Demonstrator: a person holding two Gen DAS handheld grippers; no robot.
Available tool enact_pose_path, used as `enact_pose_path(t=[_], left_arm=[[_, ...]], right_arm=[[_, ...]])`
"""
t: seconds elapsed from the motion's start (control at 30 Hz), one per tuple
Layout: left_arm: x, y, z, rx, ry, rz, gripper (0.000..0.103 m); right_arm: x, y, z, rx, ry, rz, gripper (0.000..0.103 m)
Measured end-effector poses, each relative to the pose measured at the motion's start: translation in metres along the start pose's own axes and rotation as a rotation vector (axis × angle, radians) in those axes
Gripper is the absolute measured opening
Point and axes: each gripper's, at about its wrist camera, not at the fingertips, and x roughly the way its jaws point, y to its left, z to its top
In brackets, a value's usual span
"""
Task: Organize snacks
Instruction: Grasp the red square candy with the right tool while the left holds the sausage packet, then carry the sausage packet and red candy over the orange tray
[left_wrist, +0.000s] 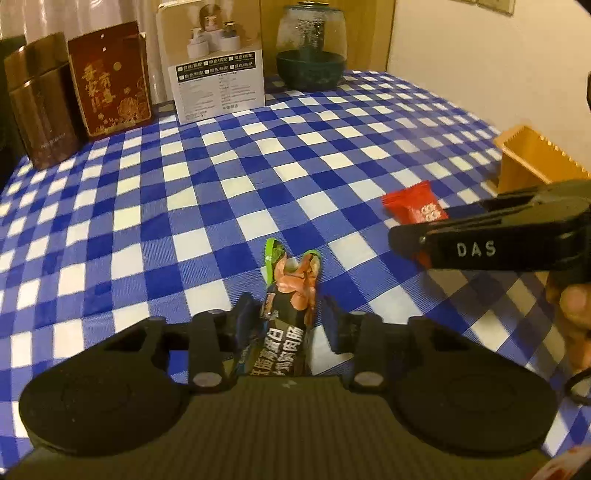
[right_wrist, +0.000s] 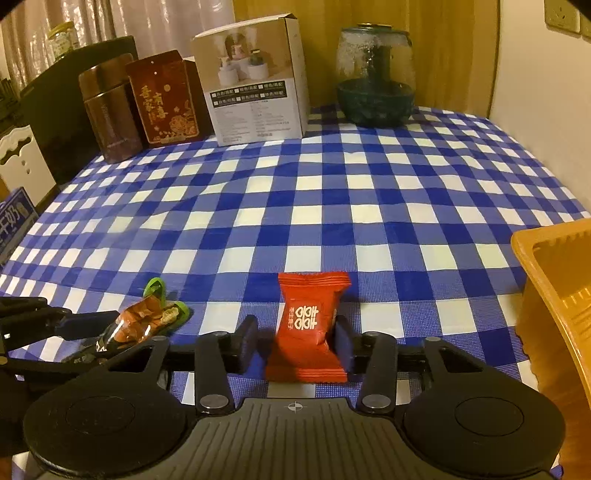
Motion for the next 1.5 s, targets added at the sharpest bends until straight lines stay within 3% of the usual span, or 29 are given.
enact_pose_path(t=[0.2,0.33,0.8,1.17,1.5], left_arm=[[0.000,-0.005,0.001,0.020,0.010,0.014,0.028],[-0.001,-0.012,0.002,0.024,0.024,0.027,0.026],[-0.024,-0.021,-0.004,-0.061,0.023,-0.013,0.026],[-0.069,-0.041,-0.023,-0.148,-0.011,-0.032,0.026],[-0.118,-0.077,-0.060,-0.213,-0.031,-0.052,0.026]], right_arm=[[0.000,-0.002,0.000,-0.011,-0.006,-0.002,0.045],[-0.001,-0.005,0.000,0.008,-0.006,-0.016,0.030],[-0.034,-0.009,-0.006,0.052,-0.010,0.008,0.029],[-0.091,0.001,-0.036,0.052,-0.022,0.017,0.029],[-0.154,0.002,-0.088,0.084,-0.025,0.005,0.029]])
